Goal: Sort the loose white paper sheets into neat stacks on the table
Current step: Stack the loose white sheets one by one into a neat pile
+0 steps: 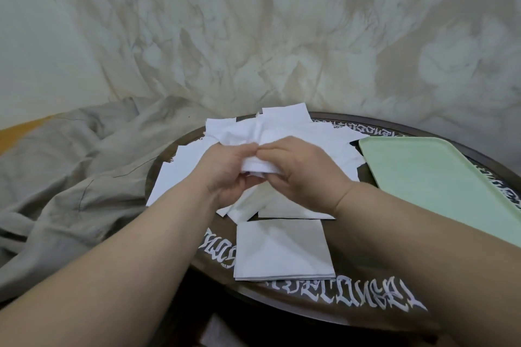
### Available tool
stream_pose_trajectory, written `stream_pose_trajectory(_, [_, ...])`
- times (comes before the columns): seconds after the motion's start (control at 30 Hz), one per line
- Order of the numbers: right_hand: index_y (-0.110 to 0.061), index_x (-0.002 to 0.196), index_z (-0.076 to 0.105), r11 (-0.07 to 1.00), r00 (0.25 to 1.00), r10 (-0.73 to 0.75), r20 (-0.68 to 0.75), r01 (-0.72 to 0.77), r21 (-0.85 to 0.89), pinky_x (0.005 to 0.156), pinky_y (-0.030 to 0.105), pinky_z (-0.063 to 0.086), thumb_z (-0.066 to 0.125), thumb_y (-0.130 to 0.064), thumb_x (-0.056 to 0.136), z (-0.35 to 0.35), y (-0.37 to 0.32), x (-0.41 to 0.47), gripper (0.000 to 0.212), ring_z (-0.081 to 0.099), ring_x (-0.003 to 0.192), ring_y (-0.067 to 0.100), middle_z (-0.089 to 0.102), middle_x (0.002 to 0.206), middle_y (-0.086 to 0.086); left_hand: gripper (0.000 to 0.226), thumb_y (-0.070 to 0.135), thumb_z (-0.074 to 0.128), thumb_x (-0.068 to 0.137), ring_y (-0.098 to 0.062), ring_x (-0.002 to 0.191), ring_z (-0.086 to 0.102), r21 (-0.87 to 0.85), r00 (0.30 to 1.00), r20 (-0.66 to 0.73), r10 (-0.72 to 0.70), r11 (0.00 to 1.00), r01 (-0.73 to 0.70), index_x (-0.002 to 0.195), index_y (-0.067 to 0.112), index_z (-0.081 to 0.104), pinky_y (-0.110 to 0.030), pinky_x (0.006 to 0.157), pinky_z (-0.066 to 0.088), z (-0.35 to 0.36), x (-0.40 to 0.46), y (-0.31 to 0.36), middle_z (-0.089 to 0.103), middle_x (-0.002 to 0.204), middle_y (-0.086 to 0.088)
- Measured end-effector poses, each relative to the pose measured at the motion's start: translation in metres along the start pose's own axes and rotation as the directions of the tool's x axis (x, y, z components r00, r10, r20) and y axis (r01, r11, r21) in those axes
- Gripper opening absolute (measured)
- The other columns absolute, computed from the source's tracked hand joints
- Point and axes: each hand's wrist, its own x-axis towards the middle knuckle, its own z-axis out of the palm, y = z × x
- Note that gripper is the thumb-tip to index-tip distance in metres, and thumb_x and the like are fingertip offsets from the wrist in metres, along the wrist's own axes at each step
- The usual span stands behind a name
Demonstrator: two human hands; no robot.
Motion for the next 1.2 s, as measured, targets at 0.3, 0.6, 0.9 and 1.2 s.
stream_pose_trajectory(0.3, [-0.024,0.09,0.069,0.577,0.63,0.77,-0.099,-0.622,0.528,0.085,0.025,0.045,0.056,-0.028,0.088,-0.037,-0.02,-0.017,0.013,0.06,0.096,0.01,0.066,0.095,-0.015,0.026,-0.002,0.059,0.083,-0.018,0.083,0.067,0.01,0.99,0.074,0.12,0.993,-0.121,0.106,0.009,0.066,-0.029,0.07,0.055,-0.032,-0.031,-0.001,0.069,0.1,-0.01])
stream_pose_trajectory(0.6, [-0.012,0.104,0.069,-0.298,0.413,0.702,0.58,-0.569,0.766,0.074,0.037,0.055,0.057,-0.037,0.091,-0.042,-0.046,-0.033,0.03,0.07,0.09,0.027,0.073,0.102,0.007,0.054,0.005,0.066,0.071,-0.035,0.119,0.057,0.081,0.973,0.219,0.07,0.993,-0.09,0.124,0.007,0.059,-0.053,0.108,0.036,-0.047,-0.051,-0.025,0.063,0.125,-0.015])
stream_pose_trajectory(0.9, [-0.008,0.078,0.067,-0.143,0.46,0.724,0.513,-0.628,0.765,0.078,0.042,0.054,0.061,-0.001,0.087,-0.031,-0.045,-0.043,0.013,0.065,0.076,0.026,0.07,0.084,0.013,0.041,0.01,0.069,0.072,-0.031,0.106,0.066,0.153,0.984,0.175,0.039,0.986,-0.066,0.112,0.011,0.065,-0.047,0.096,0.049,-0.047,-0.044,-0.042,0.07,0.113,-0.011])
stream_pose_trajectory(1.2, [-0.008,0.076,0.059,-0.112,0.35,0.875,0.333,-0.524,0.845,0.07,0.038,0.041,0.06,-0.006,0.086,-0.01,-0.024,-0.042,0.01,0.05,0.075,0.024,0.054,0.084,0.015,0.033,0.008,0.071,0.074,-0.018,0.068,0.065,0.251,0.985,0.175,0.0,0.967,-0.045,0.106,0.011,0.065,-0.023,0.046,0.045,-0.046,-0.036,-0.044,0.073,0.095,-0.006])
